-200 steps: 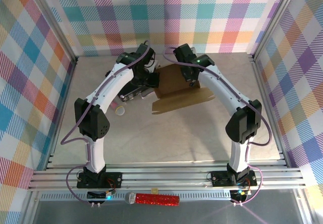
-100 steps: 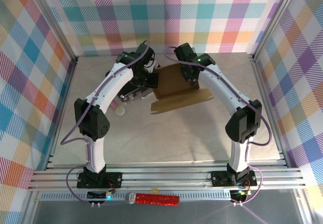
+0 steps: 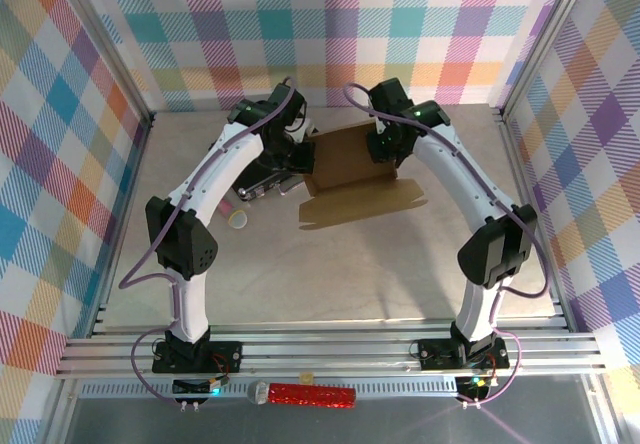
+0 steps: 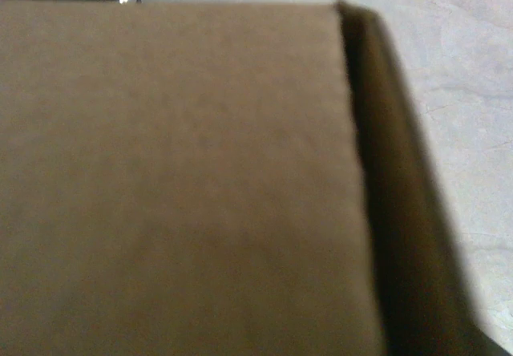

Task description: Fold the paper box

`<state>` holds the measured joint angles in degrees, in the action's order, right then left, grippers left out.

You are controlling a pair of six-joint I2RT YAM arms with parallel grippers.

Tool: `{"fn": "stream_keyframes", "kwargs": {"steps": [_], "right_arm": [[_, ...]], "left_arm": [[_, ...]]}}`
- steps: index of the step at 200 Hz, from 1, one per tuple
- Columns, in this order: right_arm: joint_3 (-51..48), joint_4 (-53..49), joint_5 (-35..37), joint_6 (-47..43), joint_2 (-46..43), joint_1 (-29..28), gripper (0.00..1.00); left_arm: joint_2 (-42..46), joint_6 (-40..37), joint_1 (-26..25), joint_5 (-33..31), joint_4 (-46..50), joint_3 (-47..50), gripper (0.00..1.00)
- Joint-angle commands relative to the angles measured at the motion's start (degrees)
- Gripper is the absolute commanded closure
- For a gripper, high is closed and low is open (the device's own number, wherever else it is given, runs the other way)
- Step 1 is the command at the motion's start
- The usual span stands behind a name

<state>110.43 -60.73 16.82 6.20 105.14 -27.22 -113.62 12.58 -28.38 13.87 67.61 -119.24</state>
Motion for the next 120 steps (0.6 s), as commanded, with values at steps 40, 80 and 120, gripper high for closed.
{"fn": "stream_keyframes", "kwargs": {"steps": [40, 80, 120], "right_arm": [[-4.5, 1.1, 0.4, -0.9, -3.0, 1.2, 0.71], [-4.5, 1.9, 3.8, -1.0, -2.4, 1.2, 0.91], [-1.4, -0.3, 10.5, 1.7, -2.2, 0.0, 1.00]], "left_arm": [[0.2, -0.4, -0.4, 2.1, 1.4, -2.4, 1.00], [0.3, -0.5, -0.4, 2.8, 1.2, -2.4, 1.00], [0.5, 0.2, -0.4, -0.4, 2.0, -1.8, 1.00]]}}
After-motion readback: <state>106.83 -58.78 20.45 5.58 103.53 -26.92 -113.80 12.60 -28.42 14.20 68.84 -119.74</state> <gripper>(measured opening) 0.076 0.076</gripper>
